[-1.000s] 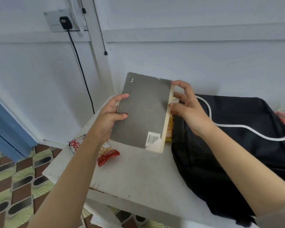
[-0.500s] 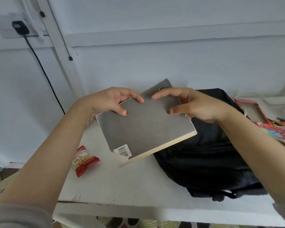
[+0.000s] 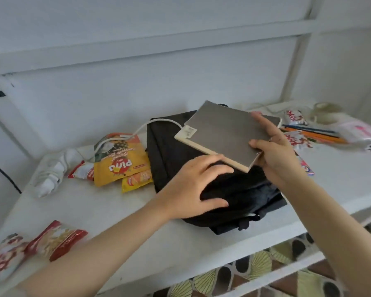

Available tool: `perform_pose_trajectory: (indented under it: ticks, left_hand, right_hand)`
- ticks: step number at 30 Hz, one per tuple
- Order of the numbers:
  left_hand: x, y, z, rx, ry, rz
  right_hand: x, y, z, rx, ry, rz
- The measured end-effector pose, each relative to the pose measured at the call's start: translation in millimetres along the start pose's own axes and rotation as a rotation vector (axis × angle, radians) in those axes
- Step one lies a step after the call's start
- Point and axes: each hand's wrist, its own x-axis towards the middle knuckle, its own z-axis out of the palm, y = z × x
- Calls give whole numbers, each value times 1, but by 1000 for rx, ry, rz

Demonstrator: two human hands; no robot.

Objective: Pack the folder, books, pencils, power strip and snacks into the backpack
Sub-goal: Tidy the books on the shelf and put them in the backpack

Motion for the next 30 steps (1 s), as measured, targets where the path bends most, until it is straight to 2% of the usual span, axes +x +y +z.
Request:
perform_pose_trajectory:
  ticks: [3,7,9,11,13,16,18,20,25,30]
  left_hand:
    - [-3,-3,28,202,-18,226]
    - [3,-15,37,304,162,392]
    - [8,-24,33,465,279,514]
    - [14,-33,28,603,266,583]
    - [19,-39,26,644,181,521]
    - [21,-42,31,645,59,245]
    - [21,-39,33,647,-94,53]
    - [25,-34,31,625,-166,-40]
    - [52,-45,1,202,-120,-194]
    - [92,-90,-44,-290,-168,-427]
  right_hand:
    - [-9,0,-22,49,153,12]
    - [-22,1,-48,125,260,7]
    - [-28,0,-57,173,309,-8]
    - [-34,-2,-65,237,360,-24]
    - [-41,-4,-71,279,384,-50]
    - [-49,-6,-76,295,402,-64]
    - [-53,-4,-78,275,405,-61]
    - [-56,0,-79,277,411,-53]
    - [-64,8,-80,317,423,-11]
    - [-66,12,-85,293,368,25]
